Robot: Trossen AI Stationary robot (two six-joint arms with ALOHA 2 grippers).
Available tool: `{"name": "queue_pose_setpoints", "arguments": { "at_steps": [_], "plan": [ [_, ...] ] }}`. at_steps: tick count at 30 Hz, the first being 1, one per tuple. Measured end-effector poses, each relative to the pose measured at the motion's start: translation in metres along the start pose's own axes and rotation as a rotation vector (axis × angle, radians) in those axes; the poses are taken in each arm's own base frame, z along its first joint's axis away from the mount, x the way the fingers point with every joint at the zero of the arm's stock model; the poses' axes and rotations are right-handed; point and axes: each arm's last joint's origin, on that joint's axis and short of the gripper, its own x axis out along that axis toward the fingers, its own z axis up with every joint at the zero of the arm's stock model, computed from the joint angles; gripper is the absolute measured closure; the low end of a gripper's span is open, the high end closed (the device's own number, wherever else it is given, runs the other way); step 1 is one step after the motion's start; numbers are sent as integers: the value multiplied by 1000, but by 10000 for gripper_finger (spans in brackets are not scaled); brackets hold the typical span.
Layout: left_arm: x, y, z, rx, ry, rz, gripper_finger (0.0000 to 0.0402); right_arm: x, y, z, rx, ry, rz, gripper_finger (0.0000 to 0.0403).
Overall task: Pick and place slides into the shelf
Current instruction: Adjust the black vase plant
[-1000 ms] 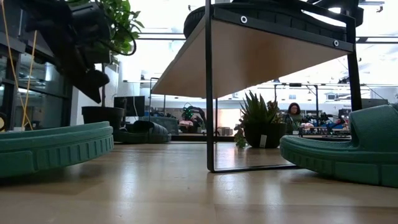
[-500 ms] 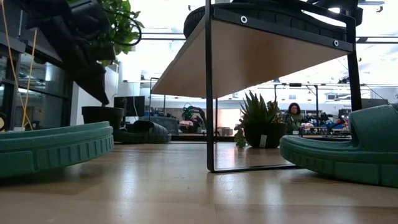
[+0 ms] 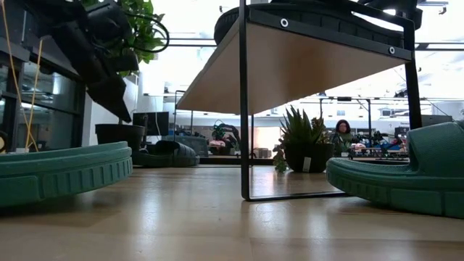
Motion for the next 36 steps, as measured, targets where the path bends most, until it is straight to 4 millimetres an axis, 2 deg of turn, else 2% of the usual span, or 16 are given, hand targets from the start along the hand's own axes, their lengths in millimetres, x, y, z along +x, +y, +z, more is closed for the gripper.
{"name": "queue_pose_setpoints", "arguments": {
  "at_steps": [6, 13, 22, 32, 36],
  "plan": [
    [9, 9, 3, -28, -6, -21, 241, 0, 0, 0, 0, -2, -2, 343],
    [9, 11, 4, -8, -12, -27, 241, 0, 0, 0, 6, -1, 0, 343],
    [8, 12, -12, -18, 155, 45, 241, 0, 0, 0, 7, -1, 1, 343],
    [9, 12, -4, -33, 67, 43, 241, 0, 0, 0, 7, 0, 1, 343],
    [13, 13, -4, -22, 87, 89, 241, 0, 0, 0, 6, 0, 1, 343]
  ]
}}
